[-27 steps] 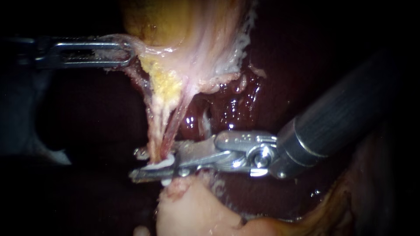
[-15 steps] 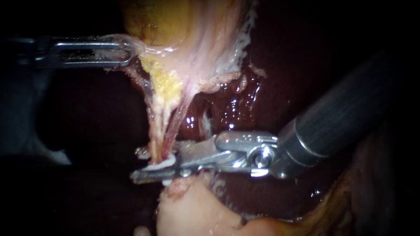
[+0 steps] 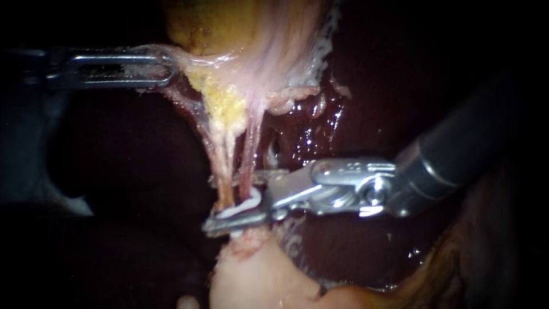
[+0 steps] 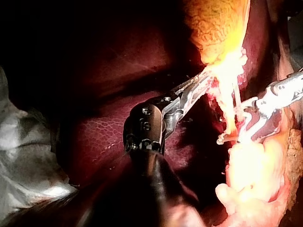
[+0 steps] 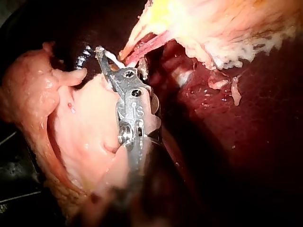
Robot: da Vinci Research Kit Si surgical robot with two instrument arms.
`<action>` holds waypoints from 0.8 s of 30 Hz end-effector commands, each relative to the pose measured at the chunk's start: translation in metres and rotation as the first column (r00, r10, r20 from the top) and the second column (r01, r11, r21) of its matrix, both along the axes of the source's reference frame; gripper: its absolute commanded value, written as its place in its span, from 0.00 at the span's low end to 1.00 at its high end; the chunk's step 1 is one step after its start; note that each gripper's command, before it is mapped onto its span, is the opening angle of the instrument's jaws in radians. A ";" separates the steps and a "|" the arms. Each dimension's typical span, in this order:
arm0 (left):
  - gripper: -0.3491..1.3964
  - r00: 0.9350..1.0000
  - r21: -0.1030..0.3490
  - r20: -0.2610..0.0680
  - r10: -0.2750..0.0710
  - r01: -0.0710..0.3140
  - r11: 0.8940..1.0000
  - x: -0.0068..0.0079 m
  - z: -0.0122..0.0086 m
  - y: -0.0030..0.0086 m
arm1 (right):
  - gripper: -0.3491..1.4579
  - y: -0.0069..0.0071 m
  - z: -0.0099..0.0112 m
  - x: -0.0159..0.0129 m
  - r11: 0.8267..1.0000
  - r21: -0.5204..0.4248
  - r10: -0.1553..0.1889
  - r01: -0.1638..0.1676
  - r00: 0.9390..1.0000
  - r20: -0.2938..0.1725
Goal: Clipping second clip left tube
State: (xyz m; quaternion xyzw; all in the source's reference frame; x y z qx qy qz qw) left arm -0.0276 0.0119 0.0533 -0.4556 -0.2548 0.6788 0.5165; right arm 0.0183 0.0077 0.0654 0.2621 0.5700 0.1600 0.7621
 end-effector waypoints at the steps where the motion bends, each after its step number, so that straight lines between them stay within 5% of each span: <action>1: 0.00 1.000 0.000 0.001 0.001 -0.001 1.000 0.0000 0.0000 0.0000 | 0.47 0.0003 -0.0003 -0.0009 1.000 -0.008 0.002 -0.002 1.000 0.001; 14: 0.00 1.000 0.000 0.001 0.001 -0.001 1.000 0.0000 0.0000 0.0000 | 0.47 0.0012 -0.0012 -0.0078 0.999 -0.028 -0.018 0.019 0.999 0.033; 24: 0.00 1.000 0.000 0.001 0.001 -0.001 1.000 0.0000 0.0000 0.0000 | 0.47 0.0007 -0.0039 -0.0080 0.998 0.011 -0.058 0.058 0.998 0.007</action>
